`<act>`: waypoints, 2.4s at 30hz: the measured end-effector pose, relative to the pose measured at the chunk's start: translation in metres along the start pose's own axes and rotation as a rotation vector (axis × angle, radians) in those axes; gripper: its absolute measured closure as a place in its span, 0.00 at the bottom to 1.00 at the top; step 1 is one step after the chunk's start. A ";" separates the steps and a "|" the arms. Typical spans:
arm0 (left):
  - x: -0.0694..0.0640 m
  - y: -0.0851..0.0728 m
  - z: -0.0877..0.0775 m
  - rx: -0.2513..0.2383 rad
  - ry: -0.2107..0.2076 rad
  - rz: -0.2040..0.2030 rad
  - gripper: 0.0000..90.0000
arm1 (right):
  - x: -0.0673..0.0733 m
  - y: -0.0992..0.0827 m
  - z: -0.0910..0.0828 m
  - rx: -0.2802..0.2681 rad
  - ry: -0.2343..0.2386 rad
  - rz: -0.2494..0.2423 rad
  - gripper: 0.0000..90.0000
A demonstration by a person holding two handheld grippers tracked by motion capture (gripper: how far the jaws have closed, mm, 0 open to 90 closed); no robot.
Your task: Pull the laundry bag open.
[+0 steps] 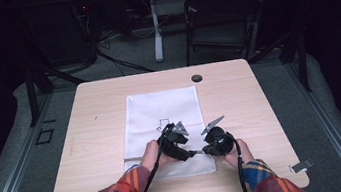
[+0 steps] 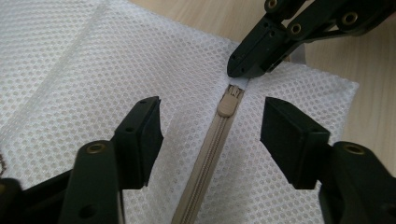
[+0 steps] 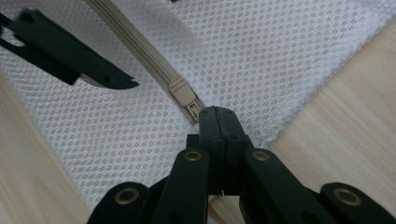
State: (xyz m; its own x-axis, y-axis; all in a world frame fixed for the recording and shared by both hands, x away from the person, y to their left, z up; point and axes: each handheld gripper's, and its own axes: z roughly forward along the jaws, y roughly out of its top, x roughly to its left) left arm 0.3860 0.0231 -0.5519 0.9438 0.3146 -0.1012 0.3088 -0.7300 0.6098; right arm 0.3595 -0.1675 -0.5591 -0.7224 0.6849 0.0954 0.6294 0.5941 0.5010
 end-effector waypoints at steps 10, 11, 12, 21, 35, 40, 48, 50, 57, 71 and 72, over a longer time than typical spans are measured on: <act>-0.003 0.002 0.009 0.026 -0.001 0.036 0.60 | 0.001 -0.002 0.003 -0.042 0.000 0.038 1.00; -0.003 0.002 0.012 0.028 0.012 0.029 0.65 | -0.001 -0.001 0.000 -0.002 -0.001 0.002 1.00; -0.003 0.002 0.012 0.028 0.012 0.029 0.65 | -0.001 -0.001 0.000 -0.002 -0.001 0.002 1.00; -0.007 0.004 0.018 0.019 -0.015 0.065 0.76 | -0.001 -0.001 0.000 -0.005 -0.006 0.001 1.00; -0.010 0.005 0.025 0.021 -0.028 0.081 0.82 | 0.001 0.000 0.000 -0.006 -0.009 0.010 1.00; -0.013 0.007 0.026 0.026 -0.013 0.096 0.89 | 0.001 0.000 0.000 -0.007 -0.011 0.015 1.00; -0.009 0.006 0.027 0.009 -0.033 0.065 0.89 | 0.000 -0.001 0.001 -0.016 -0.015 0.017 1.00; -0.009 0.006 0.026 0.015 -0.034 0.061 0.90 | 0.001 -0.001 0.001 -0.018 -0.010 0.022 1.00; -0.007 0.006 0.024 0.018 -0.044 0.044 0.91 | 0.000 -0.001 0.001 -0.014 -0.013 0.014 1.00; -0.005 0.006 0.021 0.036 -0.063 0.050 0.91 | -0.001 -0.001 0.001 -0.006 0.009 0.027 1.00; -0.006 0.007 0.020 0.042 -0.058 0.052 0.91 | -0.001 -0.001 0.001 -0.006 0.009 0.027 1.00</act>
State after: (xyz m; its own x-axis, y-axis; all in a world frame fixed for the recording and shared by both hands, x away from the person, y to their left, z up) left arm 0.3849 0.0040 -0.5634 0.9634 0.2414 -0.1164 0.2632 -0.7696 0.5818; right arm 0.3599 -0.1684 -0.5600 -0.7080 0.6966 0.1165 0.6467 0.5731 0.5033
